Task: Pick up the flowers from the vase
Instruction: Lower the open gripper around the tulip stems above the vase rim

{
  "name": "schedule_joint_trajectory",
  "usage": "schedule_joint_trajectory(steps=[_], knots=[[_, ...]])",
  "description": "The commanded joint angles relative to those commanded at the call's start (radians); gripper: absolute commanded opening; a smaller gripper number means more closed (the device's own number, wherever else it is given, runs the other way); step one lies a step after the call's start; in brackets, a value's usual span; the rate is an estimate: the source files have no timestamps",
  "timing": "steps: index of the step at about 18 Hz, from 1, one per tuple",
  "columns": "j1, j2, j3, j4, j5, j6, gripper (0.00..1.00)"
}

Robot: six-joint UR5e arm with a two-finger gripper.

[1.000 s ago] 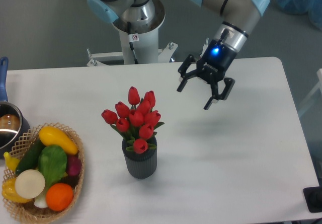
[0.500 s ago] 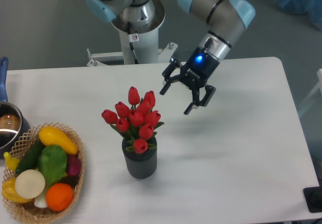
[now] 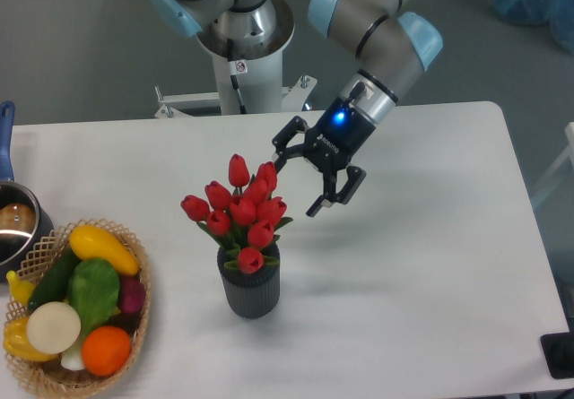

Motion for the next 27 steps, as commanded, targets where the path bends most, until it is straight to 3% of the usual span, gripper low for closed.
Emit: schedule_joint_trajectory(steps=[4,27], knots=[[-0.017,-0.023,0.003,0.047,-0.009,-0.005,1.0],[-0.087,-0.072,0.058,0.051,-0.083,-0.043,1.0]])
